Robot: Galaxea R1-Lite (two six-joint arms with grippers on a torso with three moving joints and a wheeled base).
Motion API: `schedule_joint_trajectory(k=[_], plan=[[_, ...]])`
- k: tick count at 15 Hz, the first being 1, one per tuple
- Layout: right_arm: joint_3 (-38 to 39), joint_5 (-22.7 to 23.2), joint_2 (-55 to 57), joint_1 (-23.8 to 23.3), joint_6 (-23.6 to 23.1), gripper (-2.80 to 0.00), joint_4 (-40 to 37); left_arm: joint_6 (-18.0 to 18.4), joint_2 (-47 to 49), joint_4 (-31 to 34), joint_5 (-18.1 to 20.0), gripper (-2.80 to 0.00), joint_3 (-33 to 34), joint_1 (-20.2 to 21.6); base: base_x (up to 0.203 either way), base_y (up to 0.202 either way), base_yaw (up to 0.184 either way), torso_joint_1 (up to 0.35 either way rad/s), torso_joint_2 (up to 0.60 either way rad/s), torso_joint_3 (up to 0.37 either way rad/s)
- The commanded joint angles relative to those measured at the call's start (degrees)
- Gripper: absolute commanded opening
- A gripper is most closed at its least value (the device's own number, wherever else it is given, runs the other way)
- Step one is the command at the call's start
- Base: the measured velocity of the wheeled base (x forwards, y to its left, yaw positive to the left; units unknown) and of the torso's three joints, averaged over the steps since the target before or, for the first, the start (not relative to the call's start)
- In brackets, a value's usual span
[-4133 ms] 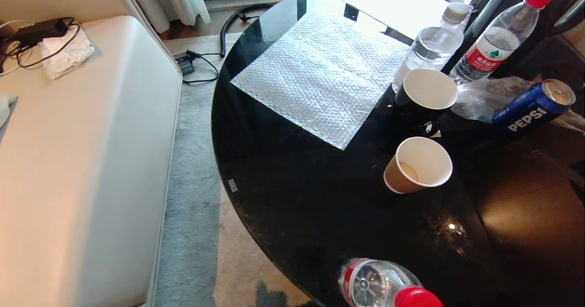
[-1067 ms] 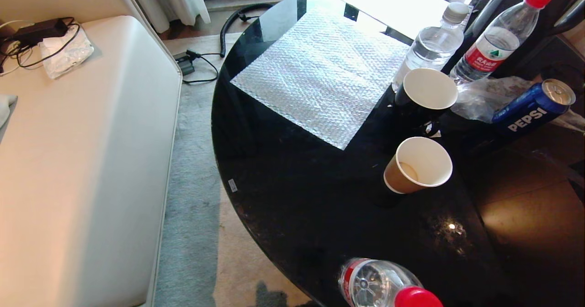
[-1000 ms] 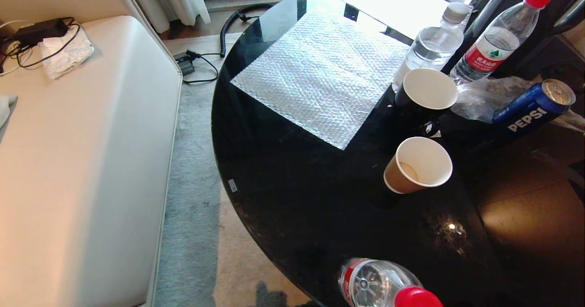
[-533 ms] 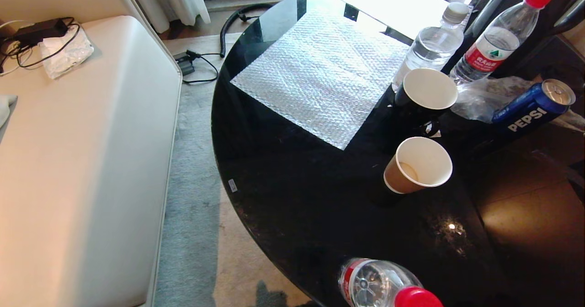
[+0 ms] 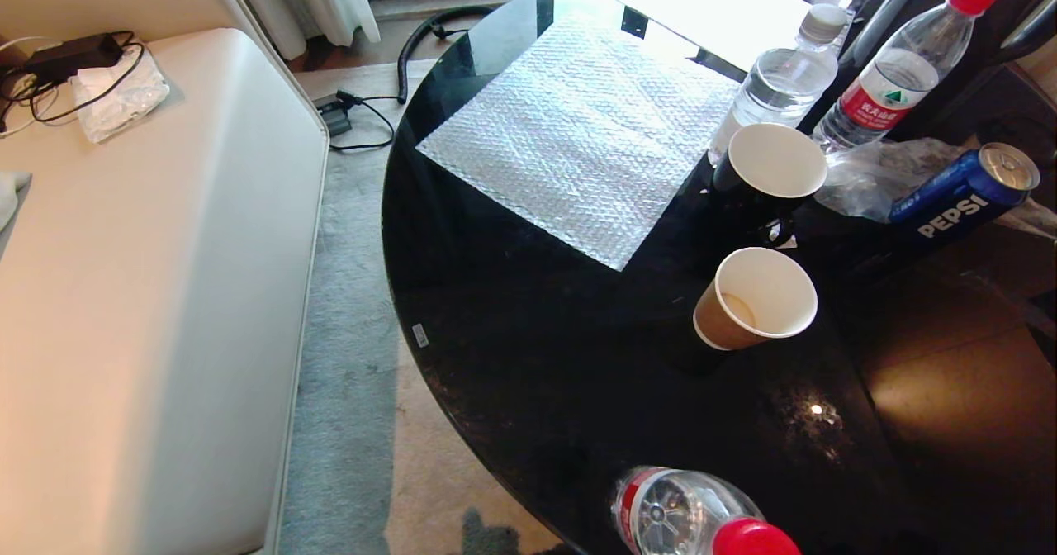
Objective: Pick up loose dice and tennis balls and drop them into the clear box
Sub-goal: Put the toys in the box
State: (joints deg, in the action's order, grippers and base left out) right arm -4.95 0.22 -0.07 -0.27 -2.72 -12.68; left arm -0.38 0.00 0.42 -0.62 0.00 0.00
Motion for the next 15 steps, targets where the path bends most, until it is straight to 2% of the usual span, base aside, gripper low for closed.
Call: schedule_joint_trajectory(k=[1, 12, 15], plan=[[0.03, 0.04, 0.07, 0.00, -0.09, -2.80, -0.07, -0.06, 0.00, 0.02, 0.00, -2.80, 0.00, 0.00, 0.000, 0.000, 0.000, 0.000, 0.00, 0.000], [0.03, 0.04, -0.01, 0.00, -0.09, -2.80, -0.07, -0.06, 0.00, 0.02, 0.00, -2.80, 0.00, 0.00, 0.000, 0.000, 0.000, 0.000, 0.00, 0.003], [0.03, 0.04, 0.07, 0.00, -0.09, -2.80, -0.07, -0.06, 0.00, 0.02, 0.00, -2.80, 0.00, 0.00, 0.000, 0.000, 0.000, 0.001, 0.00, 0.172]])
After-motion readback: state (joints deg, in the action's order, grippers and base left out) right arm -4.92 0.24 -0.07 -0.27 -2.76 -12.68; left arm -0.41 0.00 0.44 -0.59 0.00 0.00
